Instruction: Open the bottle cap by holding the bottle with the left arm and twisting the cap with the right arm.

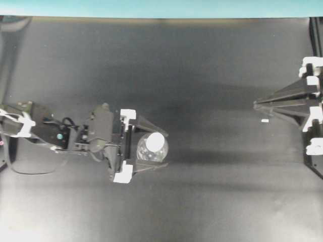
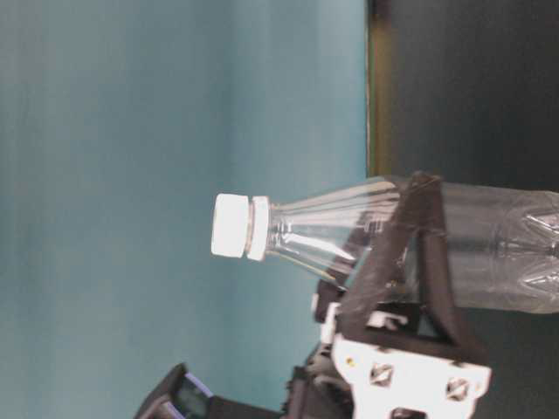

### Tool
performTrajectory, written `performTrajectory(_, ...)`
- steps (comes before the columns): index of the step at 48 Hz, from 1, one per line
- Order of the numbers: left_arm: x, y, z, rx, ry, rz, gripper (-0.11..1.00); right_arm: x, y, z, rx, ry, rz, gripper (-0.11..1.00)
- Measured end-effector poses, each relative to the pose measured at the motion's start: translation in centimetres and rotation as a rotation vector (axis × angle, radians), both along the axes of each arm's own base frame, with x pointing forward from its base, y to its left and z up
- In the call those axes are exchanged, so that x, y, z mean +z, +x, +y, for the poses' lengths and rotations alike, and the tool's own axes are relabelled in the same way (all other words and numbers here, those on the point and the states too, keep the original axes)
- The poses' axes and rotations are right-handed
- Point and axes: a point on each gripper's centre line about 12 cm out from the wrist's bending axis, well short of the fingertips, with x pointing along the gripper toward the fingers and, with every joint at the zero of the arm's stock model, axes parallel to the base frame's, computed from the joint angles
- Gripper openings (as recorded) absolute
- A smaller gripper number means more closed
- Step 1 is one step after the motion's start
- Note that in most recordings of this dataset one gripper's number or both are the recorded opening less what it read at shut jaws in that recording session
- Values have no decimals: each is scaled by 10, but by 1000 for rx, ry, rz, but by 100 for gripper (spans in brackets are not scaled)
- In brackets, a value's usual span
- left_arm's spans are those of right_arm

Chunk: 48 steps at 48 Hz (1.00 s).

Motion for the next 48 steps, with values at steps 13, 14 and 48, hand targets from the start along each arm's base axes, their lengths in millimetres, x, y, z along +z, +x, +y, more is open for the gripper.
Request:
performTrajectory(13, -12, -5, 1, 2, 5, 61, 96, -5, 4, 0, -1, 18, 69, 0)
performTrajectory(14, -15, -6, 0, 1, 5, 75, 96, -4, 4, 0, -1, 18, 73, 0)
performTrajectory(48, -18, -6, -4, -15, 24, 83, 81, 31, 65, 24, -52, 303, 699, 74)
